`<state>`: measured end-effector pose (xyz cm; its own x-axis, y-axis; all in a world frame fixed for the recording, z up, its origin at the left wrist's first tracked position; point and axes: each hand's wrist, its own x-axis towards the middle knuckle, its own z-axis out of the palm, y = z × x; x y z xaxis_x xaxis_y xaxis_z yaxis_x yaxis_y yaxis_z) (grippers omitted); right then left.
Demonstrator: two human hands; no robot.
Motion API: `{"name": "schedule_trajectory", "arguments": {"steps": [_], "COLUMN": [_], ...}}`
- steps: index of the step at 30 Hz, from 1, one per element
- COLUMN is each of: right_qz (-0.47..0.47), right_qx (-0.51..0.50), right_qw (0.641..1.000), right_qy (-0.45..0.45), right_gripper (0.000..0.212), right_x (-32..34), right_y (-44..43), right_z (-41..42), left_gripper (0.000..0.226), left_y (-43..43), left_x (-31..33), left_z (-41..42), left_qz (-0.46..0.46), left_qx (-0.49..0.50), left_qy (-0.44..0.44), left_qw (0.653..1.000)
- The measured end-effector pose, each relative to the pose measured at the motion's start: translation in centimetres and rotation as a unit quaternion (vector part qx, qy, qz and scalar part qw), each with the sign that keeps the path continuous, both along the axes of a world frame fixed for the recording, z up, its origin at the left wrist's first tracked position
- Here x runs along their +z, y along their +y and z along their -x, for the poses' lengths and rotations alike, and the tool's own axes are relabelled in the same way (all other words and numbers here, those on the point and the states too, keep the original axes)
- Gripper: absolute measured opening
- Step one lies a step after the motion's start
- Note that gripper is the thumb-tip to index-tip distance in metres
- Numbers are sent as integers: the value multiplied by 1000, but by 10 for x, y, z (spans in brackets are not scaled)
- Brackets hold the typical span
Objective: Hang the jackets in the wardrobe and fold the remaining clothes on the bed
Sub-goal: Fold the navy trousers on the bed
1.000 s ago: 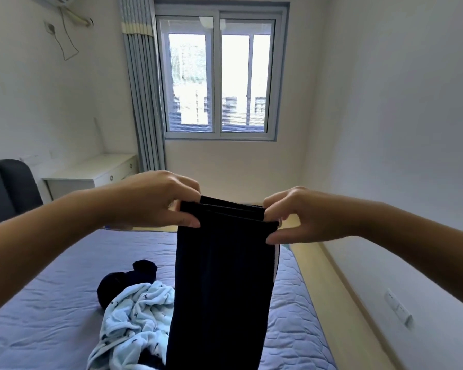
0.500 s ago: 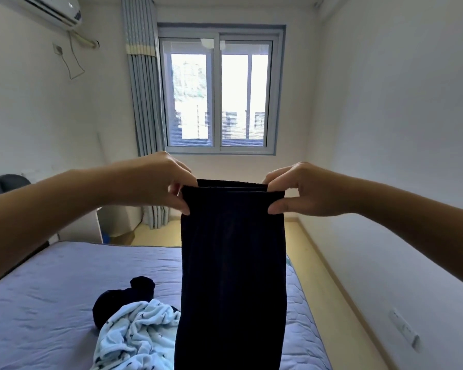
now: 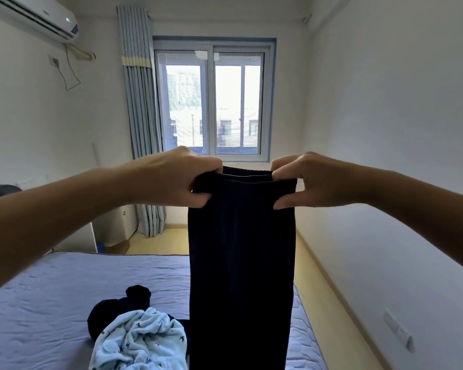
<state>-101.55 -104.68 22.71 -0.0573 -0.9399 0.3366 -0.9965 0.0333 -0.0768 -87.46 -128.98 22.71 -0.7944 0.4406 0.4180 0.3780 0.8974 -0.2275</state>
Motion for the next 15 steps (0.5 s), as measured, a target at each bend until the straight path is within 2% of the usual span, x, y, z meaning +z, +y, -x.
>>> {"name": "schedule_trajectory", "arguments": {"steps": [4, 6, 7, 9, 11, 13, 15], "right_qz": [62, 75, 68, 53, 64, 82, 95], "right_qx": [22, 27, 25, 11, -1, -7, -17], "right_qw": [998, 997, 997, 998, 997, 995, 991], "right_qy": [0, -10, -13, -22, -34, -58, -96], "right_gripper": [15, 14, 14, 14, 11, 2, 10], "right_x": [11, 14, 15, 16, 19, 24, 29], "right_y": [3, 5, 5, 4, 1, -5, -10], "right_z": [-2, -2, -2, 0, -1, -1, -2], "left_gripper": [22, 28, 27, 8, 19, 18, 21], "left_y": [0, -4, -6, -13, -18, -19, -16], "left_x": [12, 18, 19, 23, 34, 46, 51], "left_z": [-2, -4, -6, -8, -10, -11, -8], "left_qz": [-17, -22, -23, -44, -71, -99, -116], "left_qx": [-8, -10, -7, 8, 33, 54, 52], "left_qy": [-24, -63, -90, -137, -140, -127, -102], "left_qw": [1000, 998, 996, 990, 987, 985, 987]}}
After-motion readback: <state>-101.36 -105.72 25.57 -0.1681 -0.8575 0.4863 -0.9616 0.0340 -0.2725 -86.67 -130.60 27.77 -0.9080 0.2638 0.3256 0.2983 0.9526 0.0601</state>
